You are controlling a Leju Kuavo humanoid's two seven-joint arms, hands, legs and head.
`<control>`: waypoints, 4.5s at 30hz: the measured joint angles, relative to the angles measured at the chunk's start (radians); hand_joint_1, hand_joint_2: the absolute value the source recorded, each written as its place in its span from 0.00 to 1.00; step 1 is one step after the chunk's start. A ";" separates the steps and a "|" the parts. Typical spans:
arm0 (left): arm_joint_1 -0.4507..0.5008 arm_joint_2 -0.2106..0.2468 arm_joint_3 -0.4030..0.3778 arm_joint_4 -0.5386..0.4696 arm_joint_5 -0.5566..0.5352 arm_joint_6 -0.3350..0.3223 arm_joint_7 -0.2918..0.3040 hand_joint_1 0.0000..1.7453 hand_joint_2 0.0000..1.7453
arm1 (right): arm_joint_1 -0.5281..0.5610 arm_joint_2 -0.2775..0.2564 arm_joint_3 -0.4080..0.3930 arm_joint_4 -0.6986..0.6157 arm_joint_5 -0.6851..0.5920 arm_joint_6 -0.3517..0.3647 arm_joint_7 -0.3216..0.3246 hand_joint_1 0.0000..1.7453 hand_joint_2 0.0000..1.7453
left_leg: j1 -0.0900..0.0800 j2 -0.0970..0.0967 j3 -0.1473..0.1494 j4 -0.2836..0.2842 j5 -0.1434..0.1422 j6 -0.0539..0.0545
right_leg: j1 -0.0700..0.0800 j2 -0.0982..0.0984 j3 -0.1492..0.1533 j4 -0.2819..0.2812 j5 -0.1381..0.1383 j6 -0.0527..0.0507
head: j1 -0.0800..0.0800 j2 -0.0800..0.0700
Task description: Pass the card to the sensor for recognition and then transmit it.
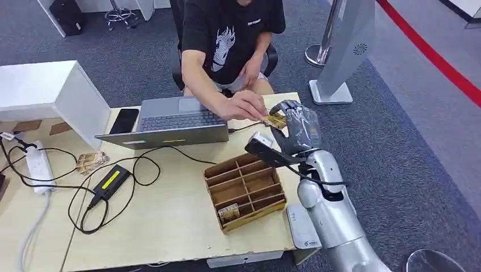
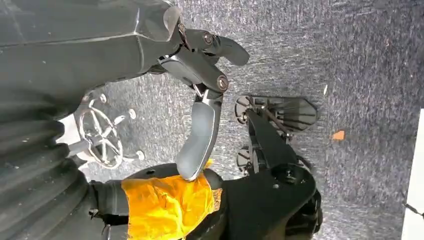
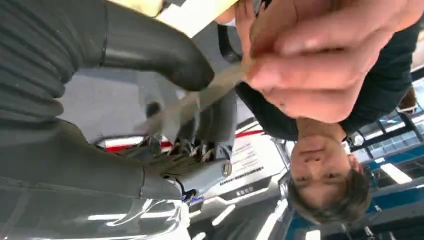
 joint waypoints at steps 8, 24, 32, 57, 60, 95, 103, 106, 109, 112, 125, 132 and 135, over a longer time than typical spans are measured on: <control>-0.010 -0.009 0.016 0.000 -0.072 -0.018 0.002 0.00 1.00 | -0.154 0.031 0.059 0.143 0.205 -0.022 0.071 1.00 1.00 | 0.000 0.000 0.000 0.000 0.001 0.000 | 0.000 0.000 0.000 0.000 0.000 0.000 | 0.000 0.000; -0.015 -0.037 0.102 0.000 -0.131 -0.028 0.013 0.00 1.00 | -0.077 0.000 0.219 -0.078 0.327 -0.097 0.052 1.00 1.00 | 0.000 0.001 -0.001 0.000 0.001 0.000 | 0.000 0.001 -0.002 0.000 0.001 -0.001 | 0.000 0.000; -0.015 -0.047 0.153 -0.005 -0.112 -0.017 0.014 0.00 1.00 | 0.095 -0.072 0.217 -0.297 0.251 -0.110 0.022 1.00 1.00 | 0.000 0.001 -0.001 0.001 0.001 0.000 | 0.000 0.001 -0.003 0.000 0.001 -0.001 | 0.000 0.000; -0.008 -0.080 0.325 -0.080 -0.075 0.000 0.019 0.00 1.00 | 0.590 -0.245 0.002 -0.631 0.149 0.006 0.035 1.00 1.00 | 0.000 0.001 -0.003 0.000 0.001 0.000 | 0.000 0.001 -0.004 -0.001 0.001 0.000 | 0.000 0.000; -0.008 -0.082 0.332 -0.083 -0.077 0.000 0.020 0.00 1.00 | 0.596 -0.255 0.000 -0.633 0.152 0.035 0.054 1.00 1.00 | 0.000 0.001 -0.003 0.000 0.001 0.000 | 0.000 0.001 -0.004 -0.001 0.001 0.000 | 0.000 0.000; -0.011 -0.083 0.400 -0.098 -0.140 -0.005 0.040 0.00 1.00 | 0.562 -0.487 0.080 -0.369 0.024 0.281 0.154 1.00 1.00 | 0.000 0.001 -0.003 0.001 0.001 0.000 | 0.000 0.001 -0.003 -0.001 0.001 0.000 | 0.000 0.000; -0.012 -0.081 0.409 -0.098 -0.139 -0.006 0.040 0.00 1.00 | 0.566 -0.513 0.104 -0.373 0.005 0.218 0.136 1.00 1.00 | 0.000 0.000 -0.003 0.001 0.001 0.000 | 0.000 0.000 -0.003 -0.001 0.002 0.000 | 0.000 0.000; -0.011 -0.084 0.423 -0.098 -0.130 0.001 0.044 0.00 1.00 | 0.600 -0.527 0.100 -0.427 0.013 0.153 0.136 1.00 1.00 | 0.000 0.000 -0.003 0.001 0.001 0.000 | 0.000 0.000 -0.004 -0.001 0.002 0.000 | 0.000 0.000; -0.011 -0.090 0.435 -0.102 -0.120 0.008 0.050 0.00 1.00 | 0.637 -0.529 0.067 -0.537 0.029 0.101 0.120 1.00 1.00 | 0.000 0.000 -0.004 0.001 0.001 0.000 | 0.000 0.000 -0.005 -0.001 0.002 0.000 | 0.000 0.000; -0.011 -0.098 0.447 -0.107 -0.115 0.010 0.050 0.00 1.00 | 0.665 -0.529 0.022 -0.652 0.022 0.074 0.072 1.00 1.00 | 0.000 0.000 -0.005 0.001 0.001 0.000 | 0.000 0.000 -0.005 -0.001 0.002 0.000 | 0.000 0.000; -0.022 -0.093 0.446 -0.108 -0.173 0.000 0.040 0.00 1.00 | 0.314 -0.503 0.063 -0.652 -0.114 0.232 -0.036 1.00 1.00 | 0.000 0.010 -0.008 0.000 0.008 0.001 | 0.000 0.010 -0.009 -0.001 0.011 0.000 | 0.000 0.000; -0.040 -0.074 0.422 -0.102 -0.223 -0.013 0.040 0.00 1.00 | -0.177 -0.294 0.288 -0.208 -0.140 0.294 0.069 1.00 1.00 | 0.001 0.010 -0.018 0.000 0.020 -0.001 | 0.001 0.011 -0.022 0.003 0.021 -0.003 | 0.000 0.000; -0.042 -0.064 0.410 -0.095 -0.245 -0.020 0.040 0.00 1.00 | -0.318 -0.196 0.335 -0.027 -0.159 0.301 0.083 1.00 1.00 | 0.001 0.010 -0.020 0.000 0.021 -0.002 | 0.001 0.011 -0.025 0.004 0.022 -0.005 | 0.000 0.000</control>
